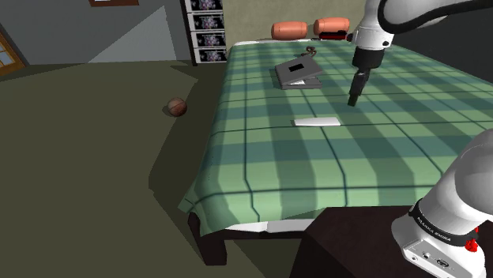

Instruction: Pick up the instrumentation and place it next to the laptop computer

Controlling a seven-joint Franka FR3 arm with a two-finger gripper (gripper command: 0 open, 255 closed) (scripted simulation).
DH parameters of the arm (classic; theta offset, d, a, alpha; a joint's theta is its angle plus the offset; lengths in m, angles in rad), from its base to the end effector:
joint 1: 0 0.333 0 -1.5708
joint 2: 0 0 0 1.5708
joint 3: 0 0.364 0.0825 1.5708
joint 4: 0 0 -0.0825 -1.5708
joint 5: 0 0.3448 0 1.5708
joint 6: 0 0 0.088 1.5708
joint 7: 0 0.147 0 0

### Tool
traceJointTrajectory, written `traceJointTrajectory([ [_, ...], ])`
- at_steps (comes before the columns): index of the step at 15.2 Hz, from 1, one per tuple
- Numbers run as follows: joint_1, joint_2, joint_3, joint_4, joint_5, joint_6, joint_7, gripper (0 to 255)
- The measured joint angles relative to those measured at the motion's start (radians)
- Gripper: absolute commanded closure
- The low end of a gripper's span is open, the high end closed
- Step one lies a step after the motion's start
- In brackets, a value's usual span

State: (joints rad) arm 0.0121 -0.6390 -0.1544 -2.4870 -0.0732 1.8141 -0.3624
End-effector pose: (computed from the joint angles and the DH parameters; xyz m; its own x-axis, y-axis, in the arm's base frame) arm 0.2828 -0.0569 0.5066 0.9630 0.2681 -0.0283 0.2671 -0.9631 -0.0338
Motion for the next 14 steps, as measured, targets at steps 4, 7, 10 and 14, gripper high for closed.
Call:
traceJointTrajectory([
  [4, 0.012, 0.105, -0.071, -0.011, -0.036, 0.125, -0.151, 0],
  [7, 0.028, 0.216, -0.122, 0.01, -0.046, 0.222, -0.266, 0],
  [10, 0.044, 0.33, -0.169, 0.043, -0.04, 0.311, -0.387, 0],
  [14, 0.064, 0.485, -0.218, 0.096, -0.003, 0.419, -0.555, 0],
])
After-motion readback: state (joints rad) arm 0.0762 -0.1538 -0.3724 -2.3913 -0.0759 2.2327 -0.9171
